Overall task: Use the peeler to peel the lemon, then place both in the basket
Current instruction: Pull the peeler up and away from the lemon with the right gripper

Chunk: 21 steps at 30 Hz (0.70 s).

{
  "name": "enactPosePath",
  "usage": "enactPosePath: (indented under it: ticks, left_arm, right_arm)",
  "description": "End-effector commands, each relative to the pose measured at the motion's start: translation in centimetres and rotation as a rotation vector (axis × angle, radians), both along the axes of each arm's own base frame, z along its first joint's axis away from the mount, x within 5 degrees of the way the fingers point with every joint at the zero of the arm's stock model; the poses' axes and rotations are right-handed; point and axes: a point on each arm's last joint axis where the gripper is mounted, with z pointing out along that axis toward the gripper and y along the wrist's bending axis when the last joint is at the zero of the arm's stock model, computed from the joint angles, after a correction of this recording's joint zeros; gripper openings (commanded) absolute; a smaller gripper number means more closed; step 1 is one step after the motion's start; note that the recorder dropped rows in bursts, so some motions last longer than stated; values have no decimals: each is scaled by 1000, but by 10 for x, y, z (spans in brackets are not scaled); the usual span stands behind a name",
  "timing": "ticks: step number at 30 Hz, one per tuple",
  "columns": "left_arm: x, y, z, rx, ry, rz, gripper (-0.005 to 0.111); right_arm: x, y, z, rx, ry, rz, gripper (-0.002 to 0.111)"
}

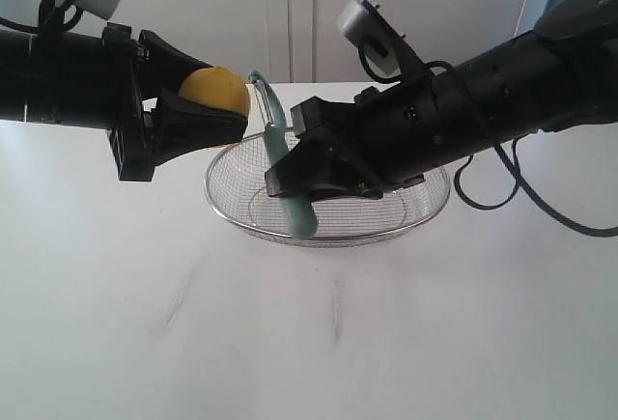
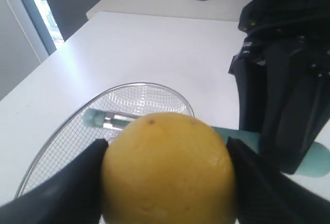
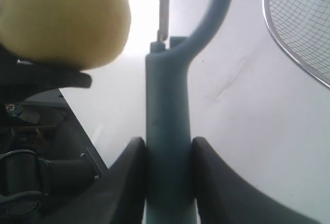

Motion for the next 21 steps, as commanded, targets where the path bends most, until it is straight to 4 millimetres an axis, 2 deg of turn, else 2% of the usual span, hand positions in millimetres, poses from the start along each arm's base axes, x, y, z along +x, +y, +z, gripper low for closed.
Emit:
enactPosePath:
  ticks: [1,6,13,17,21]
  left_arm:
    - [-1,0,3,-10,1,15,0]
    - [-1,0,3,-10,1,17,0]
    - [-1,0,3,-11,5,18,0]
    - [-1,0,3,-11,5,18,0]
    - [-2,0,3,-14,7,7,0]
  right_arm:
    - [-5,-3,12,19,-28,-4,0]
    - [-16,-8,32,45,-89,-4,0]
    - [-46,-21,70,71,-235,17,0]
    - [-60,-33,81,-16,-331,22,0]
    - [-60,-43,77,-135,-328,-46,0]
